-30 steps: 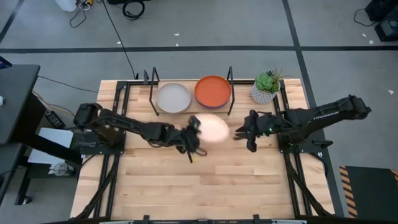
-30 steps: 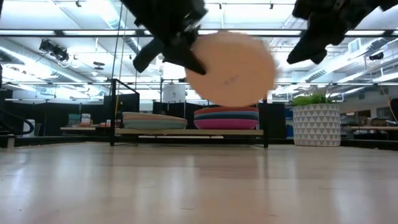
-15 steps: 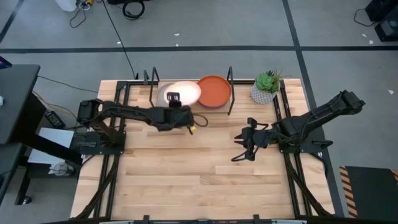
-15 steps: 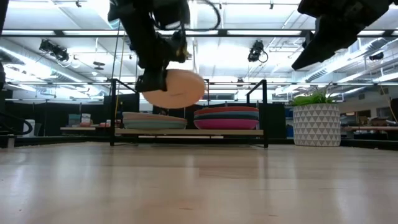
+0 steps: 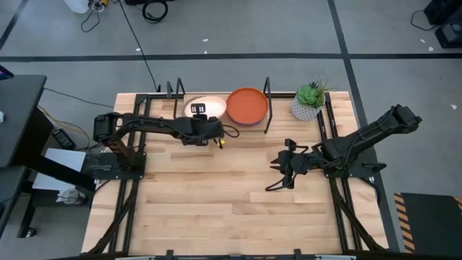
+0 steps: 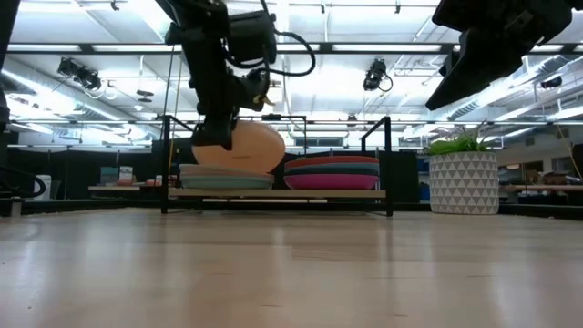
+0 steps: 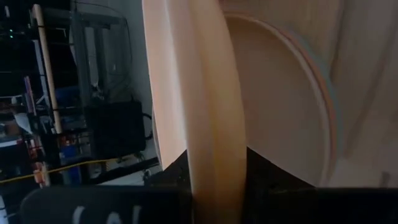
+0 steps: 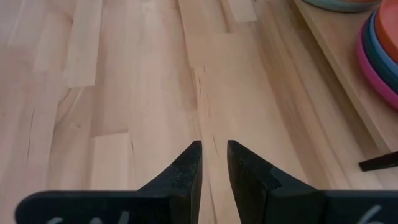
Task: Place and stack plates onto a shelf
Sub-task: Stack the light orange plate on top of the gray plate on the shelf
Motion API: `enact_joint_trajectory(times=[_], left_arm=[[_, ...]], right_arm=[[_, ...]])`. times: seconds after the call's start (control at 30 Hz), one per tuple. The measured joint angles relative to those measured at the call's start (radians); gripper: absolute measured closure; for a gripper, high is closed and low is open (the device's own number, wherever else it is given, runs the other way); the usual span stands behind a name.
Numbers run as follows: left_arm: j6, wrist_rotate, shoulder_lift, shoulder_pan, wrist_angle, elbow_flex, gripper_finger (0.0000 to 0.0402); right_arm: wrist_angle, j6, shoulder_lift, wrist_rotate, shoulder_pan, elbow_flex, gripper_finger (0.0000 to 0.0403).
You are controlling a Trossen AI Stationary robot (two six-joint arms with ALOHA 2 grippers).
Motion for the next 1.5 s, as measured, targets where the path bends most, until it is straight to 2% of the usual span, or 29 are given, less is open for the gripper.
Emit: enact_joint_trajectory(times=[0.2, 0.33, 0.5, 0.57, 0.63, 0.83, 1.1, 1.37, 1.5], left_arm=[[-0.010, -0.003, 0.022, -0.009, -0.038, 0.000, 0.0329], [-0.011, 0.026, -0.003, -0.042, -0.042, 0.000, 0.0292], [-0.037, 0.201, -0.056, -0.033, -0.023, 0.000, 0.0236], [-0.054, 0.300, -0.071, -0.013, -0.024, 0.000, 0.0220], [-0.073, 0.345, -0.079, 0.008, -0.020, 0.000, 0.0212], [-0.107, 0.345, -0.072, 0.079, 0.022, 0.000, 0.0218], [-0.080, 0.378, -0.069, 0.137, 0.276, 0.000, 0.0232], [0.013, 0.447, 0.067, 0.184, 0.445, 0.001, 0.0233], [0.043, 0.445, 0.092, 0.206, 0.454, -0.001, 0.0233]], right_arm=[[0.003, 0.001, 0.008, -0.001, 0.000, 0.000, 0.0321], [0.005, 0.008, 0.012, -0.002, 0.000, 0.000, 0.0321], [0.010, 0.014, 0.015, -0.003, 0.000, 0.000, 0.0321], [0.009, 0.016, 0.015, -0.003, 0.004, 0.000, 0.0321], [0.009, 0.016, 0.015, -0.003, 0.010, 0.000, 0.0321], [0.009, 0.016, 0.015, 0.001, 0.023, 0.000, 0.0321], [0.010, 0.015, 0.015, 0.004, 0.023, 0.000, 0.0321], [0.016, 0.009, 0.015, 0.005, 0.025, 0.000, 0.0321], [0.014, 0.008, 0.015, 0.005, 0.026, 0.000, 0.0321]])
